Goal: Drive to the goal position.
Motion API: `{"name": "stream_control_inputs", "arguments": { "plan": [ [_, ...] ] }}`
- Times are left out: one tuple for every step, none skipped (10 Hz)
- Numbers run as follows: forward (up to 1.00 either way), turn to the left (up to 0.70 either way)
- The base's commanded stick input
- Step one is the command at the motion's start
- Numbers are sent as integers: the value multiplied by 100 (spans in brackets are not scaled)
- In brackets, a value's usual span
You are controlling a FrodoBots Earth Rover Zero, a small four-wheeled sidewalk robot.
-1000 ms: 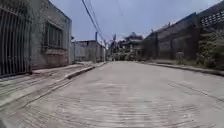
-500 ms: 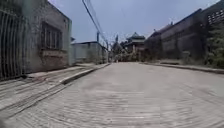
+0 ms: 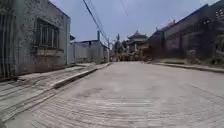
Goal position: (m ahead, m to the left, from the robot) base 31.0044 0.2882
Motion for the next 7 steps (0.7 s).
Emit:
{"name": "stream_control_inputs", "arguments": {
  "plan": [
    [100, 0],
    [100, 0],
    [100, 0],
    [100, 0],
    [100, 0],
    [100, 0],
    [100, 0]
  ]
}}
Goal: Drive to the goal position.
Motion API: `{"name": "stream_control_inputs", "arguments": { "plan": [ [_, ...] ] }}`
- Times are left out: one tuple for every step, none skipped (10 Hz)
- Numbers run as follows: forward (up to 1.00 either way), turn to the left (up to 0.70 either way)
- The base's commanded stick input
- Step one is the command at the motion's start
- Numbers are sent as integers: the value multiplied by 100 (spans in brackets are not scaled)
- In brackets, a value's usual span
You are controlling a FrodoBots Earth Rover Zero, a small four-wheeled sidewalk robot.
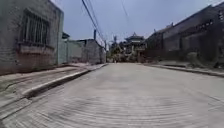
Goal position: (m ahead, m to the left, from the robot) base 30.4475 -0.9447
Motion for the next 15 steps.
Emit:
{"name": "stream_control_inputs", "arguments": {
  "plan": [
    [100, 0],
    [100, 0],
    [100, 0],
    [100, 0],
    [100, 0],
    [100, 0],
    [100, 0],
    [100, 0],
    [100, 0],
    [100, 0],
    [100, 0],
    [100, 0],
    [100, 0],
    [100, 0],
    [100, 0]
  ]
}}
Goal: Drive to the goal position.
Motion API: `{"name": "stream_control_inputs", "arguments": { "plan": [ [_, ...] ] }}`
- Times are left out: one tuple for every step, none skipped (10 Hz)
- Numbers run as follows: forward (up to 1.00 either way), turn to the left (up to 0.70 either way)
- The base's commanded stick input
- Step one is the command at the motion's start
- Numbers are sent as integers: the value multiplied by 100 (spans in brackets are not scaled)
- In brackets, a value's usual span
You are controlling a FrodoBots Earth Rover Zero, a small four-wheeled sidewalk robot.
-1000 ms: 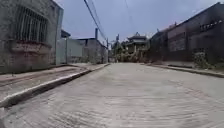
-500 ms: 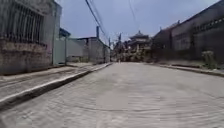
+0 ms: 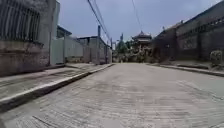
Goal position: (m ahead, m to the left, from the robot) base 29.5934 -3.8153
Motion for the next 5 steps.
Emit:
{"name": "stream_control_inputs", "arguments": {
  "plan": [
    [100, 0],
    [100, 0],
    [100, 0],
    [100, 0],
    [100, 0]
  ]
}}
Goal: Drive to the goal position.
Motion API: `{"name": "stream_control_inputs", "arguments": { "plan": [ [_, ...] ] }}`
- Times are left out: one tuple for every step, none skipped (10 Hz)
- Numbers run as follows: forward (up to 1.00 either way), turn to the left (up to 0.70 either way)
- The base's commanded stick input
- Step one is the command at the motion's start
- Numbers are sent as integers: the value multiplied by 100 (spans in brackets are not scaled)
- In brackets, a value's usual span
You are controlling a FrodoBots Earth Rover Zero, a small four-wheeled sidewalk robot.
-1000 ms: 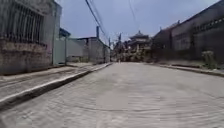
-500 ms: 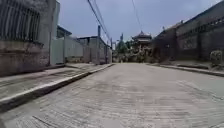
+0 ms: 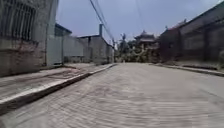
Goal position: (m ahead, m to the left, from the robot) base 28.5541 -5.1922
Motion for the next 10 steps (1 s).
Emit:
{"name": "stream_control_inputs", "arguments": {
  "plan": [
    [100, 0],
    [100, 0],
    [100, 0],
    [100, 0],
    [100, 0],
    [100, 0],
    [100, 0],
    [100, 0],
    [100, 0],
    [100, 0]
  ]
}}
